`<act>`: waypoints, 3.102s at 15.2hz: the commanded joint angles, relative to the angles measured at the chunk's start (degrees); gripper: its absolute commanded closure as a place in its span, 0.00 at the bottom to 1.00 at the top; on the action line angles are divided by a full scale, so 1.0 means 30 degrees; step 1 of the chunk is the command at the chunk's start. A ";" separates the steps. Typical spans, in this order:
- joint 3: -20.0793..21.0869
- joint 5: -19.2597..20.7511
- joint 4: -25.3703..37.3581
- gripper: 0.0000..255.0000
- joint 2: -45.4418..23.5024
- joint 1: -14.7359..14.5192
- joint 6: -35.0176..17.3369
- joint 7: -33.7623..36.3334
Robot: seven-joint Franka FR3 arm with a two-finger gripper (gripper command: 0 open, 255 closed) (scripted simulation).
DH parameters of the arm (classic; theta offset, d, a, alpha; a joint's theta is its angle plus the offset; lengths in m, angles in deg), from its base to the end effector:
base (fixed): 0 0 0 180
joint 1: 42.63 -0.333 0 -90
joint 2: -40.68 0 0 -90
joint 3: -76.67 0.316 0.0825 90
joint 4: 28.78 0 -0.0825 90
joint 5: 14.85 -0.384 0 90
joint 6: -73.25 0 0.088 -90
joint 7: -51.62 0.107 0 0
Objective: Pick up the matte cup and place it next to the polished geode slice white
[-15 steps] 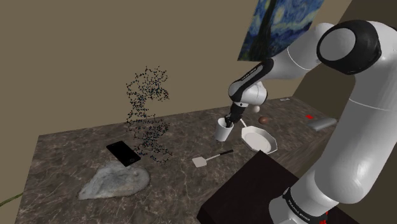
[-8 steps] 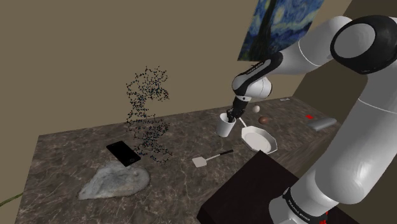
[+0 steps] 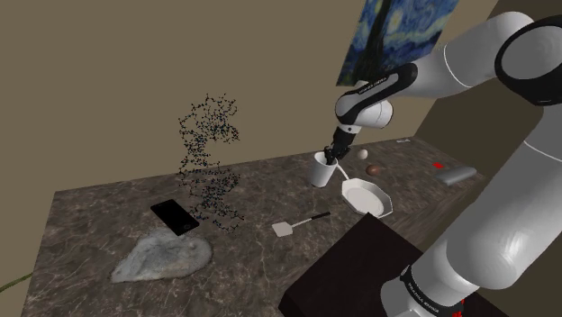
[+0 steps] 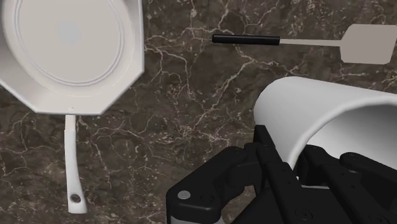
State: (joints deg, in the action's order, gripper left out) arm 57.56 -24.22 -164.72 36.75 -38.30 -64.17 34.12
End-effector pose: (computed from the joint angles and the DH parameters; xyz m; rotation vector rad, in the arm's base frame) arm 0.4573 -0.1975 0.2934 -3.0286 0.3437 0.0079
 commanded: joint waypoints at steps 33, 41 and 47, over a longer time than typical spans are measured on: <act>0.6812 0.0645 -0.0902 1.00 0.2887 -0.5674 0.0716 1.3081; 0.8795 0.0968 0.1434 1.00 0.0900 -0.7468 0.0724 1.7099; 0.9879 0.1742 0.4078 1.00 -0.1193 -0.8850 0.1086 2.0088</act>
State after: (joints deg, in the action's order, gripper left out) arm 86.60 -19.52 -154.01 34.58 -63.98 -60.90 92.50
